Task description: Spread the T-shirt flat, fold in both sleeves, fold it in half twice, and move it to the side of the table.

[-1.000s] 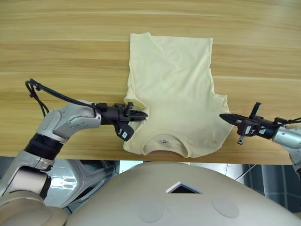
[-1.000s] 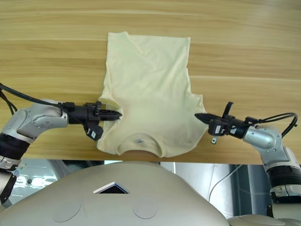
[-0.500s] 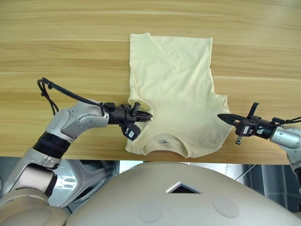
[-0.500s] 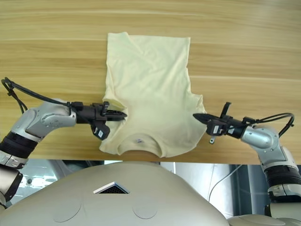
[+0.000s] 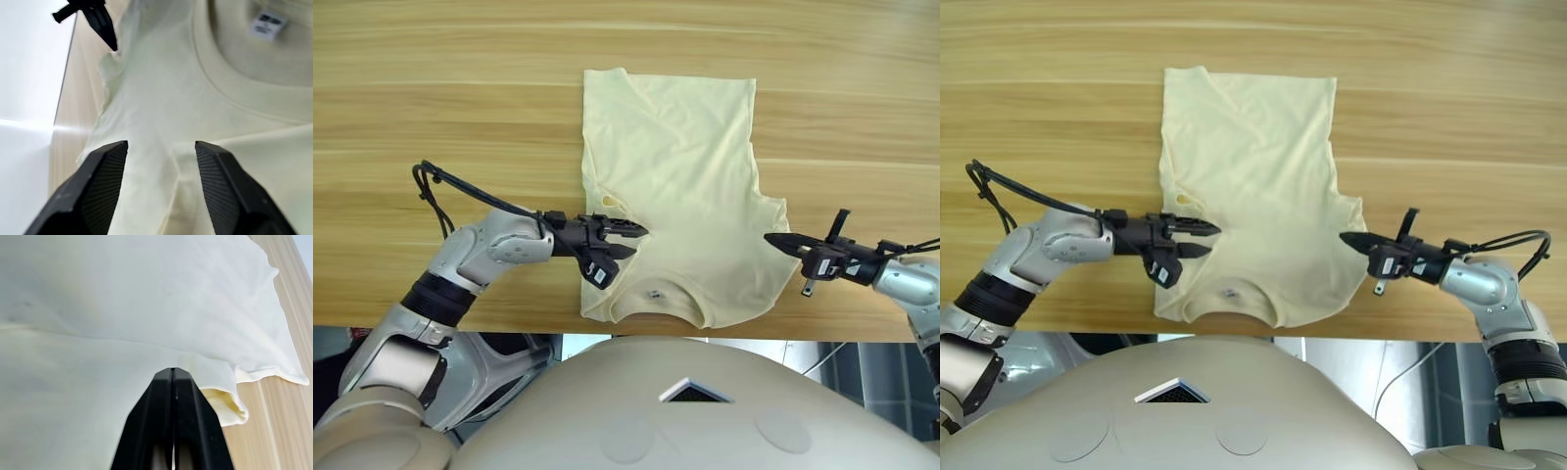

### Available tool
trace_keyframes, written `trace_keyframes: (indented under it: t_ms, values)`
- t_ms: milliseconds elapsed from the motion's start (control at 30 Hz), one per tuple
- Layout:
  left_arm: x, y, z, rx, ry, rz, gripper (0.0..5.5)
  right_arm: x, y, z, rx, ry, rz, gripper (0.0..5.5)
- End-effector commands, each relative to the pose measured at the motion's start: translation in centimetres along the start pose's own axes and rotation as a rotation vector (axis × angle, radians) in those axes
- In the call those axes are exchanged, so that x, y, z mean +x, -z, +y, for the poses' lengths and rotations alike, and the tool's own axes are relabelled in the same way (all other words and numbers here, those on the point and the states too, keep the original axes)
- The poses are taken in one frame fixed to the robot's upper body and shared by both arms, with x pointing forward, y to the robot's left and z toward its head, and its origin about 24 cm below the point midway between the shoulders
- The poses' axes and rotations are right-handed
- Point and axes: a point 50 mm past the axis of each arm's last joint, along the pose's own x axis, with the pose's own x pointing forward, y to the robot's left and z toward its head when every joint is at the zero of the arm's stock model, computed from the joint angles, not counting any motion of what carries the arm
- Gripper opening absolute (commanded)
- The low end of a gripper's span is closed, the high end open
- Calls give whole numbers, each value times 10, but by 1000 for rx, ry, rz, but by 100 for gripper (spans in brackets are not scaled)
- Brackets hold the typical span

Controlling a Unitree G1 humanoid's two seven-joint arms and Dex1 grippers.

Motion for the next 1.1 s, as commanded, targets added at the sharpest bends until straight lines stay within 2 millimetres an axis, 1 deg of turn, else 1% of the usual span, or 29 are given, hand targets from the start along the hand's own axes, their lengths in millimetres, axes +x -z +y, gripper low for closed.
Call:
trace_keyframes:
  t_ms: [33, 67, 167, 233, 300, 400, 433, 500, 533, 567, 667, 767, 833, 1000, 1100]
  values:
    - [-29, 6, 20, -17, -162, 32, 314, -9, 1, -9, -10, 57, 20, 0]
    - [-38, 10, 22, -28, -199, 55, 324, -14, 1, -14, -13, 89, 21, 0]
    - [-55, 18, 23, -59, -269, 106, 374, -26, -2, -32, -23, 207, 16, 50]
    - [-61, 24, 19, -86, -292, 138, 407, -37, -1, -39, -24, 259, 32, 86]
    - [-67, 31, 11, -112, -299, 180, 434, -48, 4, -41, -24, 291, 89, 118]
    - [-74, 40, -1, -145, -299, 242, 478, -68, 14, -39, -19, 305, 200, 166]
    - [-77, 42, -5, -157, -302, 261, 483, -74, 17, -34, -20, 281, 241, 173]
    - [-79, 44, -13, -174, -309, 286, 506, -79, 19, -26, -21, 230, 283, 199]
    - [-80, 45, -17, -183, -311, 296, 522, -81, 20, -18, -15, 186, 297, 217]
    - [-80, 46, -21, -190, -313, 302, 534, -82, 20, -13, -12, 160, 303, 221]
    - [-80, 47, -25, -197, -319, 312, 538, -84, 17, -2, -2, 122, 301, 221]
    - [-78, 48, -26, -199, -322, 310, 538, -75, 13, 11, 11, 61, 273, 221]
    - [-77, 47, -26, -198, -322, 306, 538, -69, 12, 17, 17, 35, 261, 221]
    - [-75, 44, -23, -188, -319, 288, 538, -52, 15, 26, 36, -22, 244, 221]
    - [-74, 43, -22, -187, -318, 283, 538, -45, 16, 29, 43, -40, 237, 221]
